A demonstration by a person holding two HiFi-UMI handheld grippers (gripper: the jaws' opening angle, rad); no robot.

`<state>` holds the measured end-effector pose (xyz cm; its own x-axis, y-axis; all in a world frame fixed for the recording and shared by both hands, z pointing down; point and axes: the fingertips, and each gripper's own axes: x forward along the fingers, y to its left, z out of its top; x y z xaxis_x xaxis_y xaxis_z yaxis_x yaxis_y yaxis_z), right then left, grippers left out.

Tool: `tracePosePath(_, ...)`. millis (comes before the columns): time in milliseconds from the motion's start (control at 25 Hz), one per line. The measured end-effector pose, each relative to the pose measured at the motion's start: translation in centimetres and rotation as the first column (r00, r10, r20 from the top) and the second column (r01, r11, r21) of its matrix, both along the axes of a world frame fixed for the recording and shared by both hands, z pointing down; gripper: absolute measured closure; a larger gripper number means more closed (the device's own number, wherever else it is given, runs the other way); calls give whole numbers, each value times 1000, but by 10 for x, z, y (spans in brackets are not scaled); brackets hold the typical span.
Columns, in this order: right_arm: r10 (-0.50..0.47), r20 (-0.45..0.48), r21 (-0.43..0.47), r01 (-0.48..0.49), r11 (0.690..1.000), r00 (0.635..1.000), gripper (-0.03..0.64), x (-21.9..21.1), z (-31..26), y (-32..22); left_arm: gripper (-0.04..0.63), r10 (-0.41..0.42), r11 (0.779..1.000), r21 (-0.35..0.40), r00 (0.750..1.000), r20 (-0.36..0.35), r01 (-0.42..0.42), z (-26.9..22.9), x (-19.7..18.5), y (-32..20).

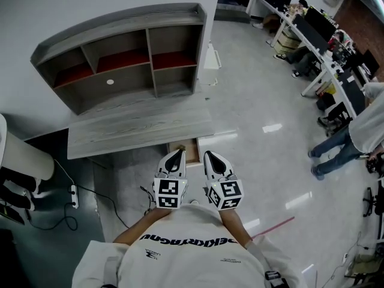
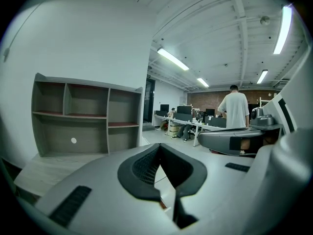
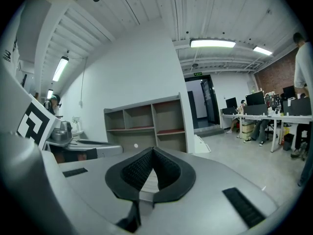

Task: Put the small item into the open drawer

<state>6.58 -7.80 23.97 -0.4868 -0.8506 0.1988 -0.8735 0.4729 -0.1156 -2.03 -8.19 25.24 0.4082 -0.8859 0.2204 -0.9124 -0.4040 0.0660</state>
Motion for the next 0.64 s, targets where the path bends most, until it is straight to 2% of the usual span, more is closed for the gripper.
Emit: tracePosePath(640, -12, 7, 29, 12, 999, 1000, 584, 4, -2, -3, 580, 34, 998, 44, 999, 33, -36, 2, 9, 1)
